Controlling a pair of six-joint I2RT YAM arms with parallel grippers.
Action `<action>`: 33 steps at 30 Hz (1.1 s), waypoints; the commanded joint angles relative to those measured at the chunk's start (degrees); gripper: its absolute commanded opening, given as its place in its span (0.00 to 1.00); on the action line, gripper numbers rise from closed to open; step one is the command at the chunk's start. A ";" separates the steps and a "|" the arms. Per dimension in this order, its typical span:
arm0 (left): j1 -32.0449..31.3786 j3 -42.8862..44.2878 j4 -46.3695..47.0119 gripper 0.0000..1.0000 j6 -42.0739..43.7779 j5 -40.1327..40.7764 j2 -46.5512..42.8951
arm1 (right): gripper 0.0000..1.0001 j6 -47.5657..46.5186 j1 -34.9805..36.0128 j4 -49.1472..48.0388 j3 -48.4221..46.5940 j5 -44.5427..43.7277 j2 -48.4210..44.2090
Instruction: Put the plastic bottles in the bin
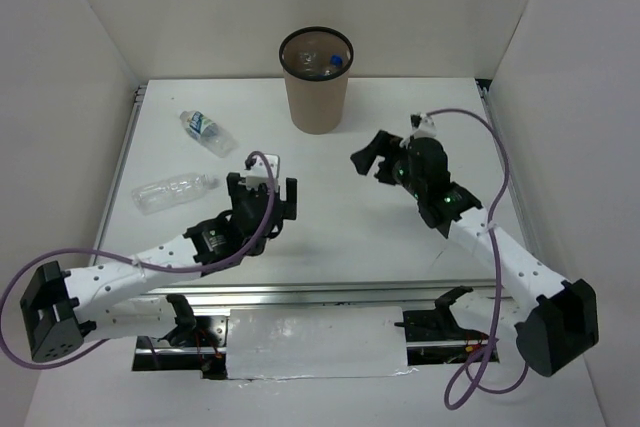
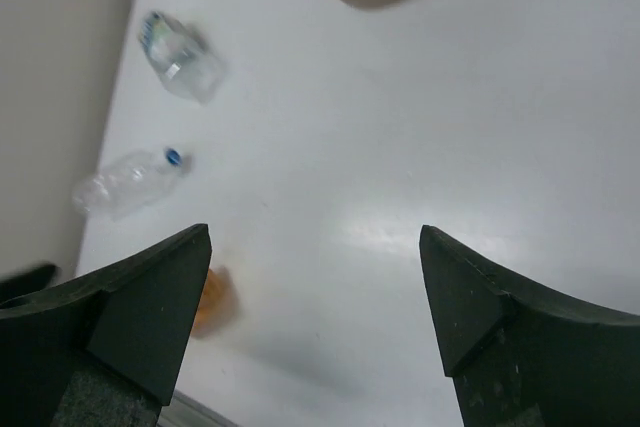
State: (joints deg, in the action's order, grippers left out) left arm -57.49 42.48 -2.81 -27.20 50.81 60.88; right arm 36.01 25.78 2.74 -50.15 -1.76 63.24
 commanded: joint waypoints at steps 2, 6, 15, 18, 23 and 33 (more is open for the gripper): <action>5.60 10.24 -12.18 0.99 6.19 1.33 5.03 | 0.92 -0.94 0.59 0.16 5.92 -2.63 -10.23; 18.79 13.33 -16.70 0.99 8.13 -19.37 4.77 | 0.92 2.04 0.50 -4.66 12.42 1.40 -14.90; 21.20 20.98 -30.14 0.99 20.69 -30.16 18.73 | 0.93 4.59 0.50 -7.84 16.83 5.36 -16.75; 21.20 20.98 -30.77 0.99 21.58 -31.90 21.29 | 0.93 5.12 0.50 -8.89 18.24 7.29 -17.54; 21.20 21.42 -31.20 0.99 21.84 -34.02 22.52 | 0.93 5.12 0.50 -8.98 18.77 7.12 -19.47; 21.28 20.01 -37.09 0.99 23.24 -36.65 23.84 | 0.94 4.42 0.50 -8.90 18.69 7.39 -19.39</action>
State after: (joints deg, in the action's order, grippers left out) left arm -36.27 62.43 -37.47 -5.69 16.67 84.38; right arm 40.88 26.00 -3.86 -31.40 5.23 44.16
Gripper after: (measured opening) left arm 0.994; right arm 0.936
